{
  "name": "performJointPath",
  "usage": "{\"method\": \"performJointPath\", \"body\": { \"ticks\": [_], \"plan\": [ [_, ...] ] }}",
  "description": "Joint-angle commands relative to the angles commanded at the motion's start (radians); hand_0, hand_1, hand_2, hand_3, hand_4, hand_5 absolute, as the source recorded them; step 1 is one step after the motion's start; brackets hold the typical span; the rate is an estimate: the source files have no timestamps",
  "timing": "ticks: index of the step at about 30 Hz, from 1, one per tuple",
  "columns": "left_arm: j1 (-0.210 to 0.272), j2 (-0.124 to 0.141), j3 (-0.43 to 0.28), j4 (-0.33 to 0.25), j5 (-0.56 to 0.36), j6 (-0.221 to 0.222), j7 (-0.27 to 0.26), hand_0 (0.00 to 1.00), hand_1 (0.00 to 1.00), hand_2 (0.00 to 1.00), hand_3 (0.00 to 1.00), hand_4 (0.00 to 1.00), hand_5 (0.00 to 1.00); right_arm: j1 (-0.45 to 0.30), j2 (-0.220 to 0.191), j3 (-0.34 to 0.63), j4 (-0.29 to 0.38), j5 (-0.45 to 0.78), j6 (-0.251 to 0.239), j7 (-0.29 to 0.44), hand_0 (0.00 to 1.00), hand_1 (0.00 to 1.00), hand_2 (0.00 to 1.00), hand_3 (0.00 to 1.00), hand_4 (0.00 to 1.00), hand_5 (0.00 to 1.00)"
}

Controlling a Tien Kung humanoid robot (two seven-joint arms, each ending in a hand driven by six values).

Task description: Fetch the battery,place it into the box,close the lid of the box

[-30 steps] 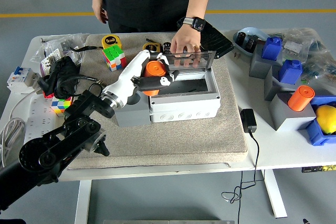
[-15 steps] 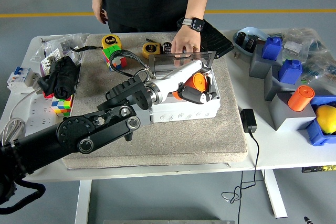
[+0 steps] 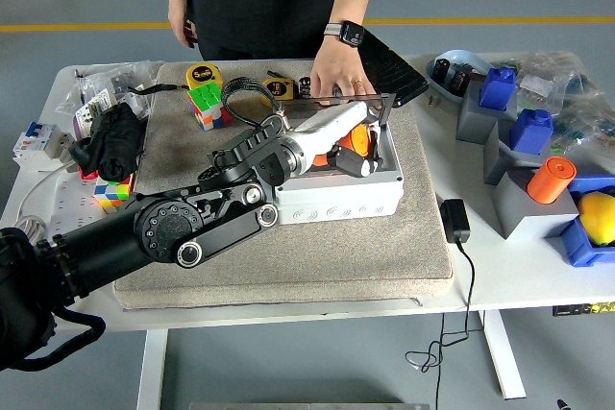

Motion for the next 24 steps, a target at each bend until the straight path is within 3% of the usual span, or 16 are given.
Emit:
{"method": "performJointPath", "body": {
  "ticks": [2, 7, 8, 13, 14, 19, 20, 24],
  "plan": [
    [-0.006, 0.000, 0.003, 0.013, 0.011, -0.002, 0.004, 0.224, 0.173, 0.162, 0.206, 0.178, 0.002, -0.001, 0.000, 0.001, 0.000, -0.001, -0.001, 0.001, 0.727, 0.666, 0.653, 0.598, 0.998, 0.615],
    [-0.019, 0.000, 0.021, 0.044, 0.024, -0.012, 0.006, 0.224, 0.173, 0.162, 0.206, 0.178, 0.002, 0.001, -0.001, 0.016, 0.005, -0.017, -0.005, 0.005, 0.727, 0.666, 0.653, 0.598, 0.998, 0.615],
    [-0.020, 0.000, 0.024, 0.046, 0.028, -0.014, 0.005, 0.230, 0.209, 0.202, 0.249, 0.265, 0.002, 0.002, -0.001, 0.019, 0.005, -0.020, -0.006, 0.006, 0.726, 0.666, 0.653, 0.598, 0.998, 0.615],
    [-0.017, 0.000, 0.025, 0.042, 0.029, -0.026, -0.007, 0.230, 0.209, 0.202, 0.249, 0.265, 0.002, 0.002, 0.000, 0.026, 0.006, -0.025, -0.007, 0.007, 0.726, 0.666, 0.653, 0.598, 0.998, 0.615],
    [-0.016, 0.000, 0.025, 0.041, 0.027, -0.028, -0.009, 0.310, 0.416, 0.414, 0.457, 0.765, 0.002, 0.002, 0.000, 0.027, 0.006, -0.026, -0.007, 0.007, 0.727, 0.667, 0.653, 0.598, 0.998, 0.615],
    [-0.013, 0.000, 0.020, 0.040, 0.018, -0.039, -0.017, 0.310, 0.416, 0.414, 0.457, 0.765, 0.002, 0.001, -0.001, 0.030, 0.007, -0.028, -0.008, 0.007, 0.727, 0.667, 0.653, 0.598, 0.998, 0.615],
    [-0.013, 0.000, 0.018, 0.040, 0.018, -0.039, -0.017, 0.342, 0.513, 0.478, 0.511, 0.998, 0.142, 0.001, -0.001, 0.031, 0.007, -0.029, -0.008, 0.007, 0.727, 0.667, 0.653, 0.598, 0.998, 0.615],
    [-0.014, 0.000, 0.012, 0.041, 0.023, -0.044, -0.015, 0.342, 0.513, 0.478, 0.511, 0.998, 0.142, 0.002, 0.000, 0.035, 0.009, -0.035, -0.009, 0.008, 0.727, 0.667, 0.653, 0.598, 0.998, 0.615]
  ]
}}
